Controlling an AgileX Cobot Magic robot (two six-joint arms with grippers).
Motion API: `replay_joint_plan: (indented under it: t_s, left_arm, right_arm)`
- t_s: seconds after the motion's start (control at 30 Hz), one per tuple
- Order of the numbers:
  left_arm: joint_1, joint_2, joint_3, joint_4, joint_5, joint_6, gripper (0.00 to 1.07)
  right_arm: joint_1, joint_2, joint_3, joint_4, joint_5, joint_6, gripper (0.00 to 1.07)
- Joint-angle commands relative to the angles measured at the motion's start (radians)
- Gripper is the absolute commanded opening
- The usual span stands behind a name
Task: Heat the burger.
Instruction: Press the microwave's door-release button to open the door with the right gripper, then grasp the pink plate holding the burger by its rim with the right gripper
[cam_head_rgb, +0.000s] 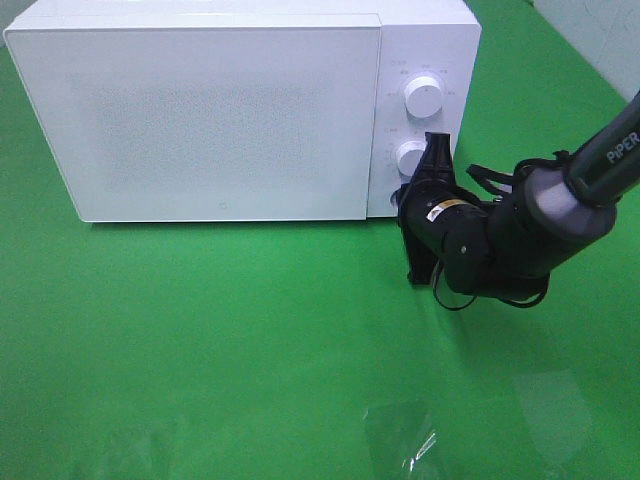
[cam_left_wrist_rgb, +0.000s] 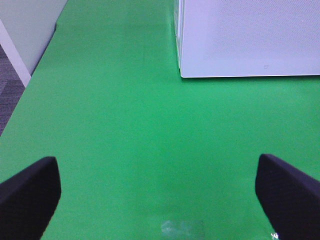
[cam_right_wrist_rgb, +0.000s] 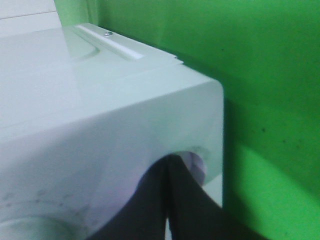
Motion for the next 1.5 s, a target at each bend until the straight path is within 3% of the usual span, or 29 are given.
replay_joint_plan:
  t_s: [0.03, 0.17, 0.73, 1.1, 1.5]
  left_arm:
    - [0.001, -0.004, 0.004, -0.006, -0.002, -0.004, 0.98]
    - [0.001, -0.004, 0.004, -0.006, -0.002, -0.004, 0.98]
    - [0.001, -0.004, 0.004, -0.006, -0.002, -0.004, 0.98]
    - [0.001, -0.004, 0.004, -0.006, -0.002, -0.004, 0.98]
    - [0.001, -0.004, 0.004, -0.006, -0.002, -0.004, 0.98]
  right_arm:
    - [-0.032, -0.008, -0.098, 0.03, -0.262, -0.045, 0.0]
    - [-0.032, -0.007, -0.134, 0.038, -0.315, -0.089, 0.0]
    - [-0.006, -0.033, -0.114, 0.084, -0.246, -0.084, 0.0]
    - [0.073, -0.067, 0.01, 0.06, -0.046, 0.016, 0.0]
    - [0.07, -0.199, 0.138, -0.072, 0.163, -0.036, 0.0]
